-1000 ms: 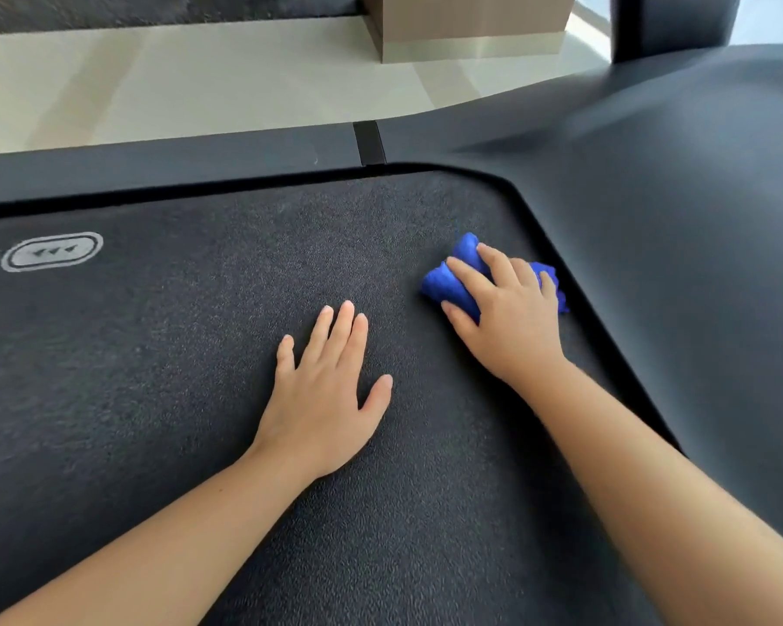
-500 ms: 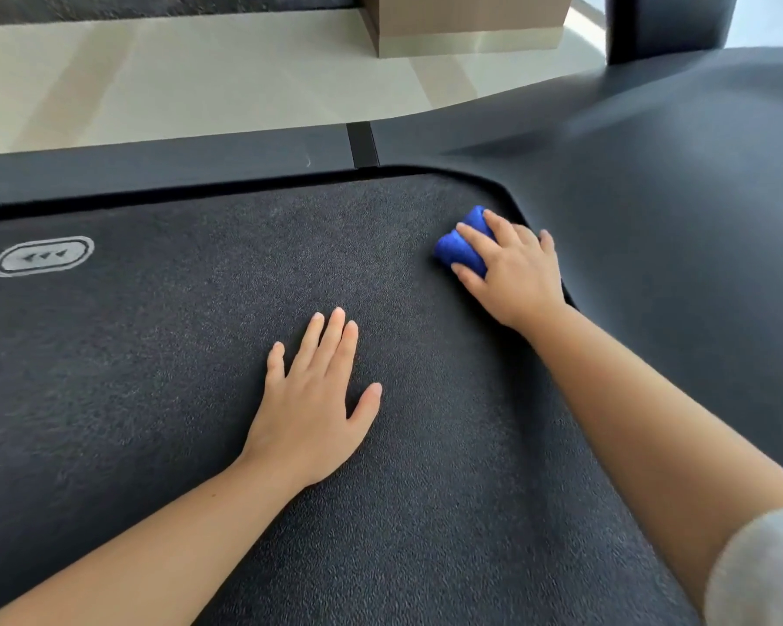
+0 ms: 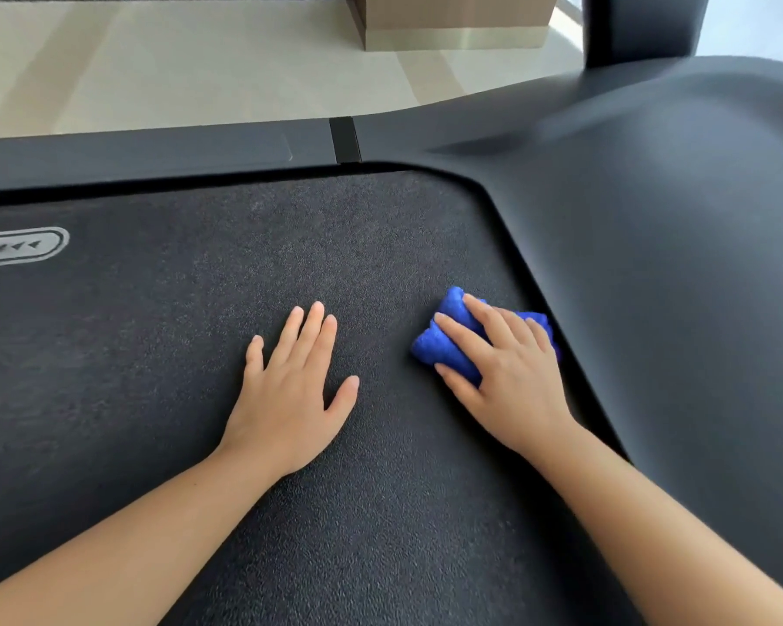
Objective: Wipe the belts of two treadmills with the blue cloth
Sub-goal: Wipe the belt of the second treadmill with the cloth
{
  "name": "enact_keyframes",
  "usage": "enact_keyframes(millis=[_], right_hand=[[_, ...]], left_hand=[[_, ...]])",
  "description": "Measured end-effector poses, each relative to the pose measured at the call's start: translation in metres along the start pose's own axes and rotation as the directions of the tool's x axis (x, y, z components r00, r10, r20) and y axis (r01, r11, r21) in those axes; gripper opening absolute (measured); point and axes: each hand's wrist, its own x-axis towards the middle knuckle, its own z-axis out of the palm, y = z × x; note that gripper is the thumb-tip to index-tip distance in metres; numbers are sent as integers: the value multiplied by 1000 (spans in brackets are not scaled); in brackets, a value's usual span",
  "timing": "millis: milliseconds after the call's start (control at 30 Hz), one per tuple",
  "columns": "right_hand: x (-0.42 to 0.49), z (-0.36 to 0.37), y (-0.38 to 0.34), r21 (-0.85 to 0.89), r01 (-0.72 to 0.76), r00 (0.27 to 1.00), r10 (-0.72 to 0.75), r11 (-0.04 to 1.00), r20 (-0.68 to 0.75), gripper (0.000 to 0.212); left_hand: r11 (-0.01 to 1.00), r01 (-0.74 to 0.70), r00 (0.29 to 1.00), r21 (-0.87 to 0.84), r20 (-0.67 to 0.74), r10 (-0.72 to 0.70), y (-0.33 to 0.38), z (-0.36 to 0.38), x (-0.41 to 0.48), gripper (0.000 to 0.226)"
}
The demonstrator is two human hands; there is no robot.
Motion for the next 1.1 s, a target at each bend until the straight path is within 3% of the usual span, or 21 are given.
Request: enact_keyframes(millis=[100, 200, 300, 500, 1100], right_hand=[[44, 13, 14, -41, 7, 997, -4, 999, 74, 50], [84, 23, 24, -91, -92, 985, 104, 992, 138, 49], [87, 30, 23, -81, -114, 991, 119, 990, 60, 47], [50, 20, 16, -42, -127, 992, 128, 991, 16, 51], [-121, -45, -35, -121, -208, 977, 213, 971, 24, 55]], left_hand=[[1000, 3, 1000, -6, 5, -3, 0, -1, 1, 89], [1000, 3, 1000, 11, 2, -3, -1, 1, 0, 90], [1000, 4, 1000, -10, -6, -4, -2, 1, 1, 90], [1000, 5, 1000, -18, -9, -5, -1, 1, 0, 67], [998, -58, 997, -35, -59, 56, -4, 4, -33, 61]])
